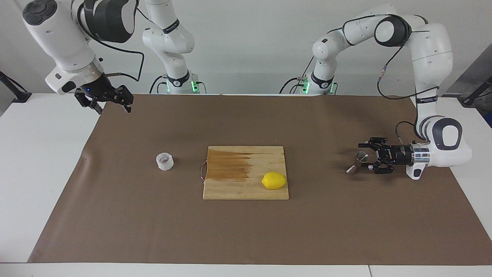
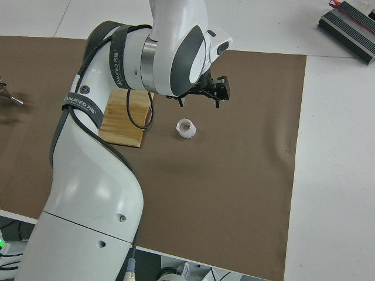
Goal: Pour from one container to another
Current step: 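Close the left gripper around the steel cup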
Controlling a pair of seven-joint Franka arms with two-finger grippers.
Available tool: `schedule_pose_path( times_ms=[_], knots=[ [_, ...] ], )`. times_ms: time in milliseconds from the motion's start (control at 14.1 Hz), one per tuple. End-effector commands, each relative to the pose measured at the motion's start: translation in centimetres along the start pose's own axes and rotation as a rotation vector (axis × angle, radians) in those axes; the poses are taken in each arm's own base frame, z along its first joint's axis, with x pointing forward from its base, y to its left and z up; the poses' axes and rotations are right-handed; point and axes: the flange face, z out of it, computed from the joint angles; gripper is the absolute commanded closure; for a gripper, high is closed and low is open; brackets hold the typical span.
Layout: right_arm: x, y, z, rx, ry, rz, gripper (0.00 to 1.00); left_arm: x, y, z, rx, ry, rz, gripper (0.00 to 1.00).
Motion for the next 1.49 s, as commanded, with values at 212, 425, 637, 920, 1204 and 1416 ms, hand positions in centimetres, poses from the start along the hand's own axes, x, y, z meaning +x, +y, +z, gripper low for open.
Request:
schedule_pose_path(
  times_ms=[212, 425, 637, 920, 1204, 1416],
  knots=[
    [-0.21, 0.07, -0.15, -0.008, 0.0, -0.009, 0.0, 0.73, -0.76, 0.42, 0.009, -0.016, -0.028, 0.17],
    [-0.21, 0.07, -0.15, -0.008, 0.0, -0.009, 0.0, 0.87, -0.84, 0.54, 0.01, -0.018, -0.03, 0.21],
    [-0.21, 0.07, -0.15, -0.008, 0.0, -0.009, 0.0, 0.93, -0.78, 0.48, 0.004, -0.013, -0.033, 0.21],
    [-0.19, -0.02, -0.15, -0.008, 0.0, -0.011, 0.0, 1.01, -0.66, 0.36, -0.007, -0.004, -0.039, 0.28],
    [-0.21, 0.07, -0.15, -0.008, 0.0, -0.009, 0.0, 0.96, -0.55, 0.34, -0.013, 0.001, -0.062, 0.34],
    [-0.21, 0.07, -0.15, -0.008, 0.0, -0.009, 0.0, 0.94, -0.53, 0.34, -0.014, -0.001, -0.067, 0.36]
  ],
)
